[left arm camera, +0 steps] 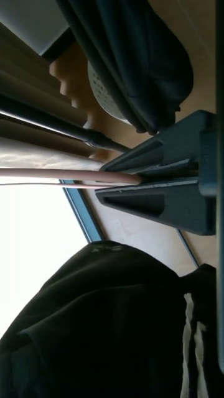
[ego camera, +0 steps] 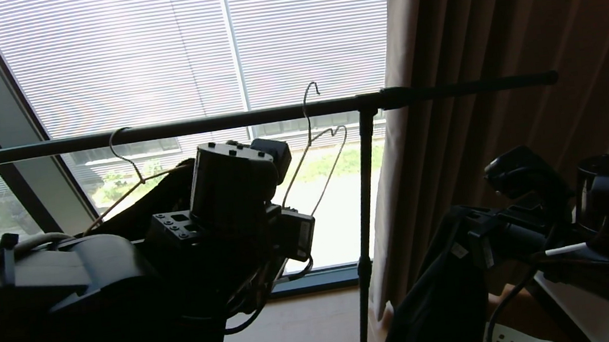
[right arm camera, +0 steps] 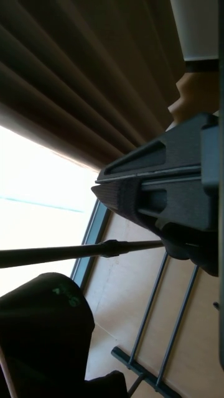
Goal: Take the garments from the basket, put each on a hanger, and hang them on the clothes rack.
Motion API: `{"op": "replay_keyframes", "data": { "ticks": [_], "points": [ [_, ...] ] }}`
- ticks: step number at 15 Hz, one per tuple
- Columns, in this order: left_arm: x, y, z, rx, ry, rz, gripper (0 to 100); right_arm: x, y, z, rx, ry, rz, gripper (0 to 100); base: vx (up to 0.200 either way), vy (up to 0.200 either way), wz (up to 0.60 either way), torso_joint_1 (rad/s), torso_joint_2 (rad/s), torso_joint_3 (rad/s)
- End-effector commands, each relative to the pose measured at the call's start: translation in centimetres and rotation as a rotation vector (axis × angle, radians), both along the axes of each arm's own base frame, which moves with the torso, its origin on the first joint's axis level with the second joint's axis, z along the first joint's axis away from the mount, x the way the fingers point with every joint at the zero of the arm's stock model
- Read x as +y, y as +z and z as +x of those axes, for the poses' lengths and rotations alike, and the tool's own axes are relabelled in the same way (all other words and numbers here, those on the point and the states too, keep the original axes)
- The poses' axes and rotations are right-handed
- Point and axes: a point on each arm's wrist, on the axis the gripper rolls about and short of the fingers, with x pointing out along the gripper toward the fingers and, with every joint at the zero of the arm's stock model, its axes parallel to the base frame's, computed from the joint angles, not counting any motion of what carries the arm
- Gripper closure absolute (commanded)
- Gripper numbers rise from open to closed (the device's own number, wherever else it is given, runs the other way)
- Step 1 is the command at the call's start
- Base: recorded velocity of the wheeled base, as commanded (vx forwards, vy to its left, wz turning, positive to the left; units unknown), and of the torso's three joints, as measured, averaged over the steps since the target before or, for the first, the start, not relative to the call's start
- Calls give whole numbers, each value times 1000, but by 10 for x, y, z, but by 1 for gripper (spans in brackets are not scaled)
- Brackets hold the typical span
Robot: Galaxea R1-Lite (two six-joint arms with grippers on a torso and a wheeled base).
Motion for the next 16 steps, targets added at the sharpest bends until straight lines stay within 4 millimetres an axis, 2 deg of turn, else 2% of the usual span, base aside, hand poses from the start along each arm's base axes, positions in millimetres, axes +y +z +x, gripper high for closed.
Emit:
{"op": "replay_keyframes", "data": {
  "ticks": [1,6,8,13,14,16],
  "points": [
    [8,10,-8,-21,0,-19,100,0,0,0,0,0,-1,100,0,0,0,0,0,0],
    [32,21,-32,-39,-8,-38,100,0,-1,1,2,0,-1,100,0,0,0,0,0,0],
    [50,22,-51,-37,-36,-41,100,1,-1,1,3,0,-2,100,0,0,0,0,0,0],
    [112,6,-110,-20,-227,-42,100,5,2,-4,-8,19,1,100,0,0,0,0,0,0],
    [121,0,-118,-22,-270,-28,100,5,4,-5,-16,21,4,100,0,0,0,0,0,0],
    [125,-6,-123,-8,-288,-22,100,6,5,-7,-21,29,7,100,0,0,0,0,0,0]
  ]
}}
